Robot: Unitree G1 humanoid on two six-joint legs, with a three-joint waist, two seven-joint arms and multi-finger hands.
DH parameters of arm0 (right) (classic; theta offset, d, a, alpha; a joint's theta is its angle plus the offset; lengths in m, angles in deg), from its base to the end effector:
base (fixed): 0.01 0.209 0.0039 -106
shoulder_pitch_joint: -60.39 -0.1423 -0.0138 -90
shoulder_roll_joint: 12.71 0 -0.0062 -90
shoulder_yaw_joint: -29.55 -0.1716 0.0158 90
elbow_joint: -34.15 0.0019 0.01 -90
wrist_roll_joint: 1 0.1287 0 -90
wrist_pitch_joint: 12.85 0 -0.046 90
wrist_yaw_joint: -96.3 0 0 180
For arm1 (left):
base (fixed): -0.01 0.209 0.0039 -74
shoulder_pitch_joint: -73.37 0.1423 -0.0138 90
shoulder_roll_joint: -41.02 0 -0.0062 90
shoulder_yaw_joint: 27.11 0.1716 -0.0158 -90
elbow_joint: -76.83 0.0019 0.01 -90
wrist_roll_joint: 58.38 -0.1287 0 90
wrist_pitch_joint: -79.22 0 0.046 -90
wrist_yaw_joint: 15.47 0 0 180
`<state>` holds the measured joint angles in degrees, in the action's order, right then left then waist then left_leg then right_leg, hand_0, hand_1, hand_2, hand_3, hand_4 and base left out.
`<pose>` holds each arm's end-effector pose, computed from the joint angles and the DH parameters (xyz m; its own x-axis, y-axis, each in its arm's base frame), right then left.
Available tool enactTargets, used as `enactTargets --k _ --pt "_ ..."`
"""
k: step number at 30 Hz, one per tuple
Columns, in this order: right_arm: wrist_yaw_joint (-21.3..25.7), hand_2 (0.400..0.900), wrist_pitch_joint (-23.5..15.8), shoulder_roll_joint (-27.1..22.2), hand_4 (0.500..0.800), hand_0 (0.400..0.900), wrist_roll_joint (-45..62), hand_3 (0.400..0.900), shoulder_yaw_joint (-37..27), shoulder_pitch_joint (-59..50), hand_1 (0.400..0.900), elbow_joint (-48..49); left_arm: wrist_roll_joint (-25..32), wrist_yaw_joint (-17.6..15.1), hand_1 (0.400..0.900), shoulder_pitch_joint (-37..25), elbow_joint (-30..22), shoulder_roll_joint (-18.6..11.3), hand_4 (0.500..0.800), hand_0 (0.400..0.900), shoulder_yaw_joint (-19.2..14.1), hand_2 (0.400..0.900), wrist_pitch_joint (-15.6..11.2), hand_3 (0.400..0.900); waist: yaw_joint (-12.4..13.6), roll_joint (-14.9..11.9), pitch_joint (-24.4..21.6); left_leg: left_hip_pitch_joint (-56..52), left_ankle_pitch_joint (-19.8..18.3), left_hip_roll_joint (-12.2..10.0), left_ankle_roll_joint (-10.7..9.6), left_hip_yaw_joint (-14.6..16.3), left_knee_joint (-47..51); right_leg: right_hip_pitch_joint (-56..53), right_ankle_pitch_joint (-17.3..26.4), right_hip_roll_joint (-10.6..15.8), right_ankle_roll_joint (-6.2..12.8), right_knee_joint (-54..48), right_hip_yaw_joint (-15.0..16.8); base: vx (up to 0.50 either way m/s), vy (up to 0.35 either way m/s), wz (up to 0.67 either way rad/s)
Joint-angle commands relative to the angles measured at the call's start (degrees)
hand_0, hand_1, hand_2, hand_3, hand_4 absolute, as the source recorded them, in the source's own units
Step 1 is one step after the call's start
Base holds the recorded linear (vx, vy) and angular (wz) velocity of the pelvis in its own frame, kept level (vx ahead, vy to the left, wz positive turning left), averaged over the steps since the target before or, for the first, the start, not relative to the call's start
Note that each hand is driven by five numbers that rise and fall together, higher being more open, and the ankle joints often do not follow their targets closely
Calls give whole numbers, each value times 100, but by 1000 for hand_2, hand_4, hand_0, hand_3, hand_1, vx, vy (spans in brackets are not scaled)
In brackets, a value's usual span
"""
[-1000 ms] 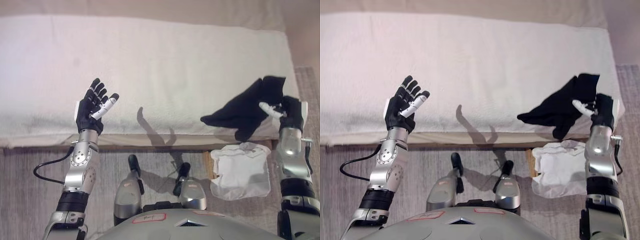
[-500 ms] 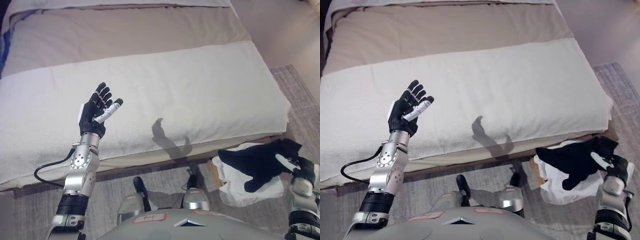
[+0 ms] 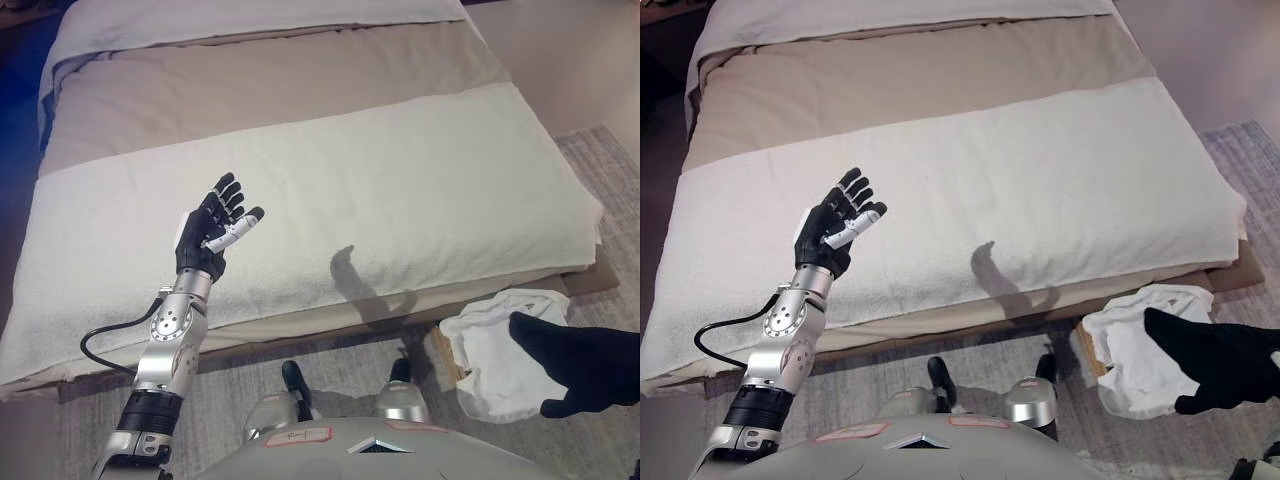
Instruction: Put the clothes on the bed into the basket.
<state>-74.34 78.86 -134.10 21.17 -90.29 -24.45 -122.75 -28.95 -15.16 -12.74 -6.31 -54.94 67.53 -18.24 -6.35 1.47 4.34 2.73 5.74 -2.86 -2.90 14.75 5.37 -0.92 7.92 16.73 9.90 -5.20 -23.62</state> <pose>0.0422 -0.4196 0.0351 0.1353 -0.8821 -0.4511 0.7728 0.3789 -0.5091 0.1773 0.2138 0.0387 0.9971 -0.0004 -0.0766 -0.0093 0.9919 -0.1264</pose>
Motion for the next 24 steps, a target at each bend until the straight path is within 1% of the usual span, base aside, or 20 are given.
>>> enactTargets --k 1,2,10,18,24 --pt "186 900 -636 -931 800 900 297 900 -378 -661 900 -209 -38 21 900 -547 -354 24 800 900 -244 900 -489 900 100 42 41 -562 -614 -443 -283 247 -47 -157 137 12 304 20 -557 47 -63 -1" --pt "198 900 -698 -927 800 900 419 900 -385 -718 900 -152 -31 -2 900 -549 -347 32 800 900 -234 900 -492 900 104 55 46 -572 -606 -462 -298 264 -50 -160 113 -5 294 20 -554 41 -58 -2" --pt "191 900 -786 -839 800 900 673 900 -145 -950 900 -39 -30 -101 900 -600 -379 37 800 900 -188 900 -510 900 136 85 69 -609 -560 -587 -368 327 -58 -157 12 -137 229 20 -496 21 -28 -2" --pt "161 900 -808 -569 800 900 822 900 -129 -901 900 139 -46 -169 900 -594 -349 66 800 900 -306 900 -480 900 128 -35 54 -633 -619 -582 -335 328 -52 -183 7 -156 222 20 -485 4 0 0" --pt "145 900 -767 -504 800 900 802 900 -115 -880 900 105 -29 -171 900 -549 -335 73 800 900 -386 900 -448 900 136 -135 42 -665 -673 -555 -308 356 -55 -190 24 -146 222 20 -453 10 11 -3"
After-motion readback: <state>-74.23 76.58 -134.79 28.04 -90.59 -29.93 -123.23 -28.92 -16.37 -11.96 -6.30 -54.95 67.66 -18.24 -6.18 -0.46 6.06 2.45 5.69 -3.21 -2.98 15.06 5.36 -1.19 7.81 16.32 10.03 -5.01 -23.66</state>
